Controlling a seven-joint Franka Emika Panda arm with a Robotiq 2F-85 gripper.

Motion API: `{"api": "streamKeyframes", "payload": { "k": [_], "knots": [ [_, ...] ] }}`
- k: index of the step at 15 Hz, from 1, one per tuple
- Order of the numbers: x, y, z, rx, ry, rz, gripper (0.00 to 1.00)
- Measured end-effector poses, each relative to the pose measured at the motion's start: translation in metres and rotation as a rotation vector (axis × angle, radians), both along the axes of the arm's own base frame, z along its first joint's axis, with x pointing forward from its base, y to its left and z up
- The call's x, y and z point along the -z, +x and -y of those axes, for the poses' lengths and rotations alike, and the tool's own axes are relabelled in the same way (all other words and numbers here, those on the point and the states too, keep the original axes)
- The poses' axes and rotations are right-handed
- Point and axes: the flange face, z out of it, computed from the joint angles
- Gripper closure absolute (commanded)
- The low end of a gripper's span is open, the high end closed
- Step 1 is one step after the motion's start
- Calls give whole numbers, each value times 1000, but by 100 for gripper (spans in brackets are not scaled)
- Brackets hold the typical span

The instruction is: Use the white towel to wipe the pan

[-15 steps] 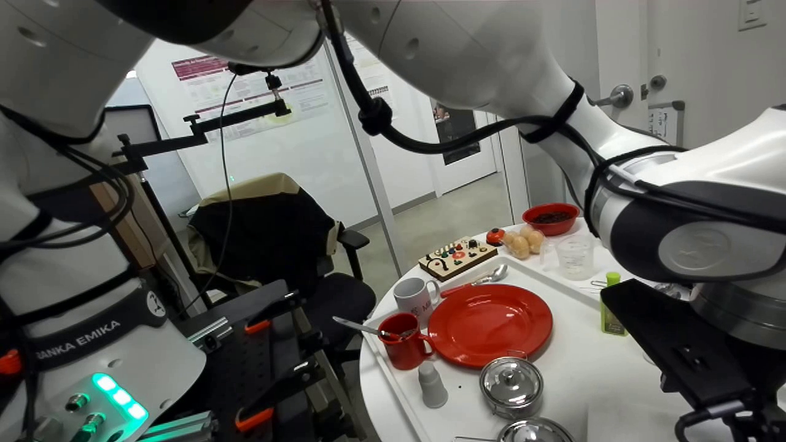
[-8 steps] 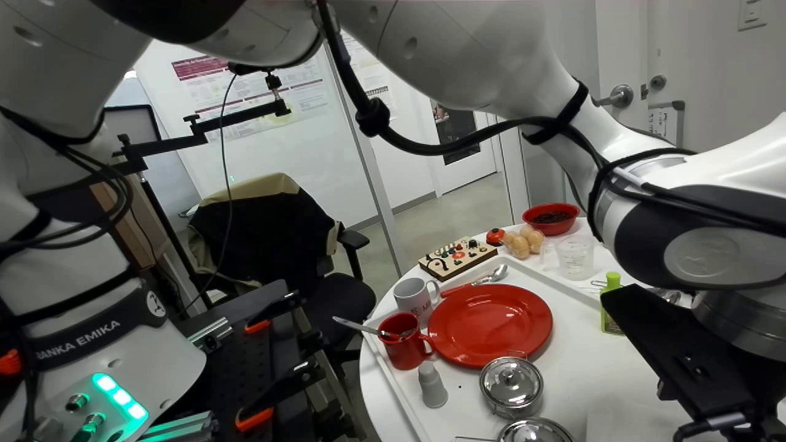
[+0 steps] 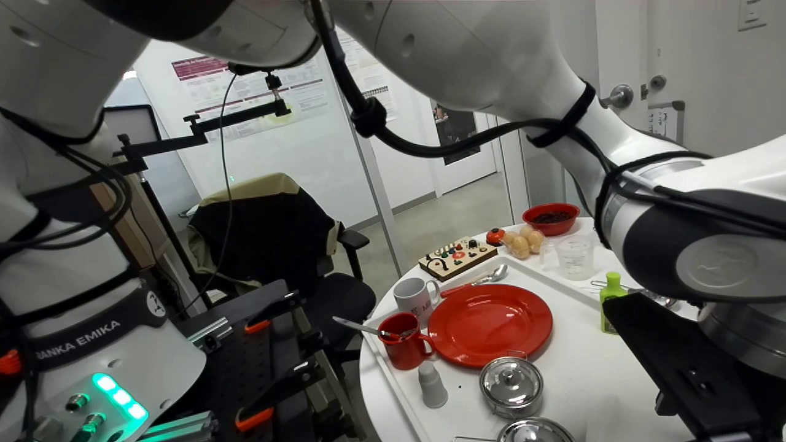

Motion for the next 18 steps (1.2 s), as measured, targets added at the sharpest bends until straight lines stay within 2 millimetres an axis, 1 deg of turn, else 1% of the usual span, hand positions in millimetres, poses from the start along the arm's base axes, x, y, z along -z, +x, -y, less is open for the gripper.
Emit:
{"api": "streamKeyframes", "payload": {
  "k": [18],
  "knots": [
    [1, -2, 0, 15, 4, -14, 0]
  ]
}}
